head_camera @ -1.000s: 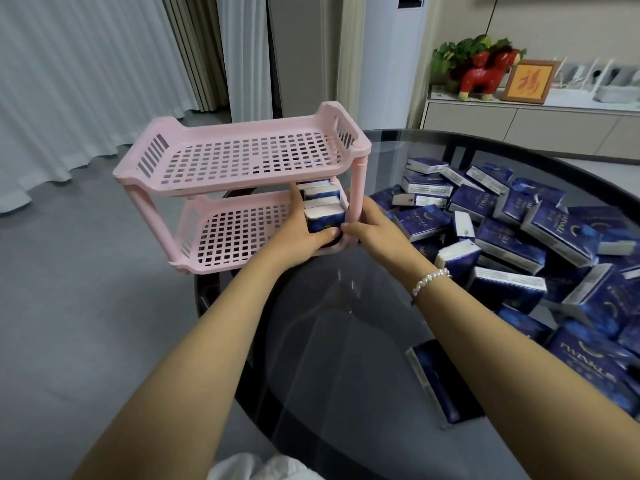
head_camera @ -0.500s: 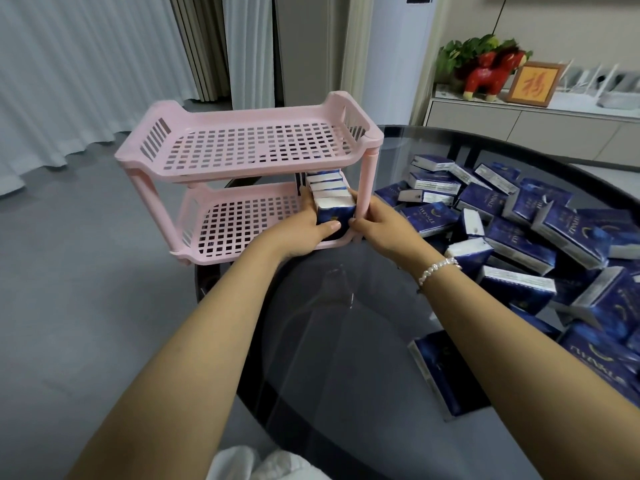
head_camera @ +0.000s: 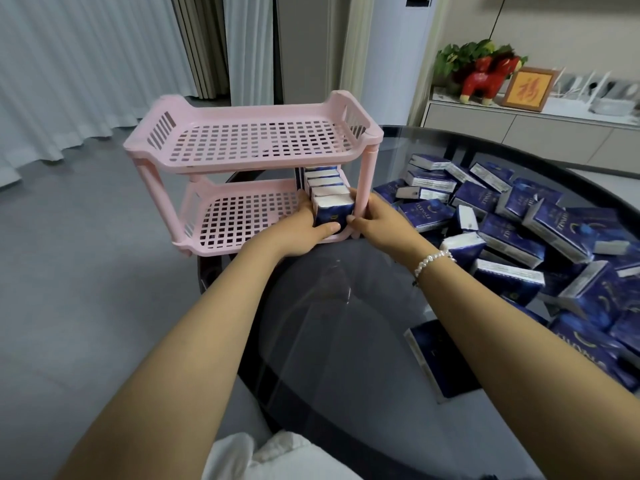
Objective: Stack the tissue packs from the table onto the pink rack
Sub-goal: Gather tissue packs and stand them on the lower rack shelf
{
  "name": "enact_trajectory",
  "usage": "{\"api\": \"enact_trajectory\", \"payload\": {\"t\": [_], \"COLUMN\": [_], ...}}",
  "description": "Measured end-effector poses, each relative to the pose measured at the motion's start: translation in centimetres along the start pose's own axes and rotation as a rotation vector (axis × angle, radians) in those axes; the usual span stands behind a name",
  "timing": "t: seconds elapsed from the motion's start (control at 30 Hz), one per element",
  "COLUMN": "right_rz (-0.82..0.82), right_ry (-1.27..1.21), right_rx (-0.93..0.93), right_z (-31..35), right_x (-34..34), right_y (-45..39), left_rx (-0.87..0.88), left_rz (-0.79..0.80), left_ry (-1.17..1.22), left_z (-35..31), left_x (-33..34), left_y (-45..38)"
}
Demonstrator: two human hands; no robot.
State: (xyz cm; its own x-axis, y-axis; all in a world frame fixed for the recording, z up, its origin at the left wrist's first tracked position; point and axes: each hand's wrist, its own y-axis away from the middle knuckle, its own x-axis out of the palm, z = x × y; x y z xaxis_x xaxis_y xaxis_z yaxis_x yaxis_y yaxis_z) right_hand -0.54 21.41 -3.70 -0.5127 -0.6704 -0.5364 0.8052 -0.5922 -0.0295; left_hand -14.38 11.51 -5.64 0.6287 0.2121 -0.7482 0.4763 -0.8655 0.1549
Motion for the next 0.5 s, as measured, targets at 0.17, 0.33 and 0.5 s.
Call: {"api": "enact_trajectory", "payload": {"t": [0.17,0.33,0.5], "right_rz": [-0.032,-0.08,-0.084], "right_ry": [-0.002,-0.006,0.049], "right_rx": [-0.016,-0.015,0.036], "right_z": [0.0,0.3,0.7], "right_x": [0.2,-0.1,0.4], "right_y": [0.6,2.1,3.3], "left_rx": [0.09,0.042,-0.088], "left_rz": [-0.075,-0.12,-0.347], "left_ry": [0.053,-0.025,-0.182], "left_z": [-0.6,-1.0,-0.2], "left_x": [-0.3,-1.2,0.5], "left_y": [1.5,4.9,6.3]}}
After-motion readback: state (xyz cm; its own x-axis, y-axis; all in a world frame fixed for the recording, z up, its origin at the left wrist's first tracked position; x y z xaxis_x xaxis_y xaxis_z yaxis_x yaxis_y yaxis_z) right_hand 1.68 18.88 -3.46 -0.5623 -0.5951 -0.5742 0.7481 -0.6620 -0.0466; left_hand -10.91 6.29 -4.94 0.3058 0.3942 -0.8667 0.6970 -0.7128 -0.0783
